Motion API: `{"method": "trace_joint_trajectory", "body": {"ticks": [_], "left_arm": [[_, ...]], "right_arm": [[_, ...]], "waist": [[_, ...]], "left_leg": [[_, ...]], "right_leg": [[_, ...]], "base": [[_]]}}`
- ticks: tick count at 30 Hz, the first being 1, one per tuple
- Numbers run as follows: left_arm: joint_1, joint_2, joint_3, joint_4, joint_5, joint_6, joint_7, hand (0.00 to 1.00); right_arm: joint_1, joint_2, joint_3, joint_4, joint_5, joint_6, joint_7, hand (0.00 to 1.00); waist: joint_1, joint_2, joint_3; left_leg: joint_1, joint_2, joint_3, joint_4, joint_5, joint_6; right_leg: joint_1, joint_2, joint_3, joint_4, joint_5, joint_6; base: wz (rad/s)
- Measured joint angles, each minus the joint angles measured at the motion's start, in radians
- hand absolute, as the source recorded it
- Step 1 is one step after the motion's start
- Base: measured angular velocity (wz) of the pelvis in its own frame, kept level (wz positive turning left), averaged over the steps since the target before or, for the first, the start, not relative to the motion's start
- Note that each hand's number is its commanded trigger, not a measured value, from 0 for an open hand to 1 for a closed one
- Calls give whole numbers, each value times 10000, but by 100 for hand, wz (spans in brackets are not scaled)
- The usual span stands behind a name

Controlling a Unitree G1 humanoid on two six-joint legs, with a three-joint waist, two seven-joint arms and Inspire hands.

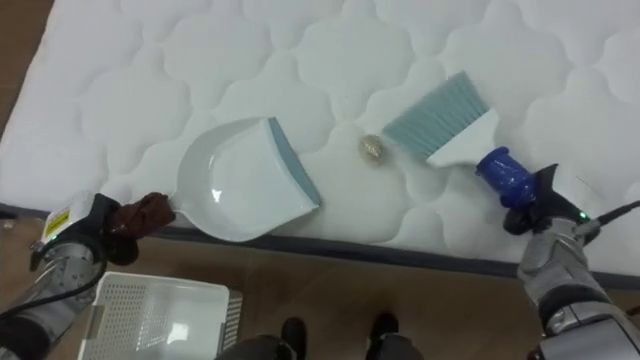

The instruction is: Clean bed

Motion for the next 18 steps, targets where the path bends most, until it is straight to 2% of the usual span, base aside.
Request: {"method": "trace_joint_trajectory", "body": {"ticks": [3, 4, 6, 9, 11, 16, 18], "left_arm": [[-24, 124, -69, -96, 39, 65, 1, 100], [-24, 168, -69, -125, 52, 113, 1, 100], [-20, 358, -68, -110, 53, 216, 1, 100], [-59, 689, -67, -190, 53, 239, 3, 100], [-68, 858, -70, -277, 53, 226, 8, 100], [-262, 907, -23, -284, 444, 223, 9, 100], [-292, 911, -5, -351, 671, 229, 4, 100]], "right_arm": [[-80, -569, 442, 24, -1076, 253, -20, 100], [-83, -832, 494, 71, -1498, 377, -28, 100], [-195, -1259, 486, 104, -2480, 691, -205, 100], [-459, -1602, 664, 95, -3351, 1010, -453, 100], [-649, -1747, 875, 52, -3901, 1113, -541, 100], [-1151, -1852, 1196, -117, -5834, 1211, -593, 100], [-1170, -1852, 1289, -466, -6715, 1228, -604, 100]], "waist": [[152, -199, 31], [211, -317, 18], [248, -576, 44], [189, -838, 83], [158, -929, 109], [296, -1135, 223], [385, -1191, 236]], "left_leg": [[11, 34, 90, -95, 6, 8], [13, 50, 146, -151, 38, 3], [22, 73, 239, -158, 45, -10], [4, 224, 292, -161, 52, -42], [15, 250, 296, -212, 70, -70], [-14, 334, 353, -252, 85, -88], [-20, 343, 334, -301, 92, -99]], "right_leg": [[-38, 33, 47, -10, 14, -23], [-52, 67, 74, -63, 39, -57], [-80, 115, 93, -68, 72, -110], [-70, 223, 84, -209, 163, -174], [-30, 269, 52, -337, 237, -202], [-127, 329, 155, -377, 288, -203], [-132, 357, 152, -431, 295, -214]], "base": [[-9], [-10], [-12], [-10], [-7], [-6], [0]]}}
